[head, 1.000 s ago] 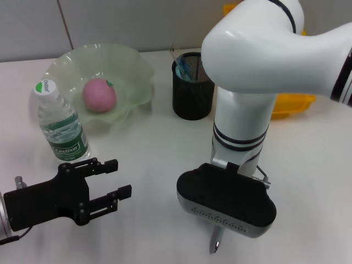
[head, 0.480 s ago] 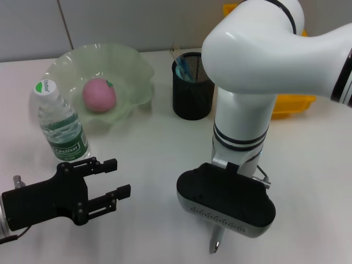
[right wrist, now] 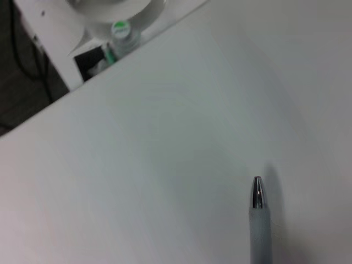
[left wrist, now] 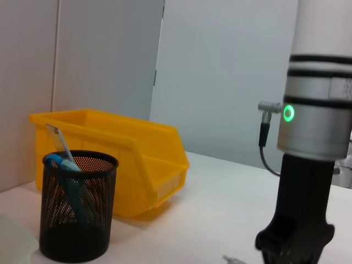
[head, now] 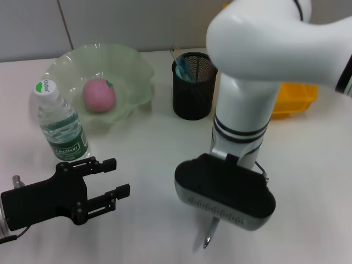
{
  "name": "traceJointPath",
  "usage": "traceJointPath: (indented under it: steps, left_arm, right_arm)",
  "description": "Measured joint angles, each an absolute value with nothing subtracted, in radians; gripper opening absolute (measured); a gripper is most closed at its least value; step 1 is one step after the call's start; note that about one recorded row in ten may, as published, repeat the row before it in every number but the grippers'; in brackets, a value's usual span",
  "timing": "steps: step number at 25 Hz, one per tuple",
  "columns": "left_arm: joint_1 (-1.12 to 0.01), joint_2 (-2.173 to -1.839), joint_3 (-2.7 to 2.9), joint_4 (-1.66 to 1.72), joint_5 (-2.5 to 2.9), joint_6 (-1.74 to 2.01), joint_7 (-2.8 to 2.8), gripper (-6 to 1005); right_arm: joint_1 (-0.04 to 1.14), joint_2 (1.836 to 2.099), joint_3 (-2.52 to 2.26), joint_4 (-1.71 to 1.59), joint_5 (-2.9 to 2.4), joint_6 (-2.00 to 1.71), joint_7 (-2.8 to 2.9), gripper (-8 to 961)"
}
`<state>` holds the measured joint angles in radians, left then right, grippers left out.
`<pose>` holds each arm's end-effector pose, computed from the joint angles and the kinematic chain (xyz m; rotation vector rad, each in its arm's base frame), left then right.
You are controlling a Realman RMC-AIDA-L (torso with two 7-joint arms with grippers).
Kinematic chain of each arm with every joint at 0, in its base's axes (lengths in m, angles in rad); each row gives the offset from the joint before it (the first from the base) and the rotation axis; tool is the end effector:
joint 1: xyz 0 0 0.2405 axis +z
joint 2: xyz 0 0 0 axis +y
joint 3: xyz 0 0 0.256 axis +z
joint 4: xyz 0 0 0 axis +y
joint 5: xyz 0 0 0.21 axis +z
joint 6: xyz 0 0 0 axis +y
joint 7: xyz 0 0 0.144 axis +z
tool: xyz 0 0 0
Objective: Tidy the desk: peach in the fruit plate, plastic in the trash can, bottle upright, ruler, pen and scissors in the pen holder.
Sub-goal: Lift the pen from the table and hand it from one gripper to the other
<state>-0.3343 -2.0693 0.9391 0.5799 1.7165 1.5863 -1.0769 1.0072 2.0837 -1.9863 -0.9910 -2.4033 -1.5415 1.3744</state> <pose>-0.2868 0.2710 -0.0215 -2.7178 -0.4303 -0.8306 0.1188 0.3218 -0.1062 2.2597 1.2393 0.8805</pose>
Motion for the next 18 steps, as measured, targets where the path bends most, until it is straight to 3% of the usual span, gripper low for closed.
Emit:
traceJointPath:
  steps: [18]
  left_arm:
    - [-0.333,-2.065,0.935,0.595,1.664,1.596,-1.077,575]
  right_arm:
    - [0.928,2.08,-1.457,-1.183,-2.478,-1.887,1.457,124]
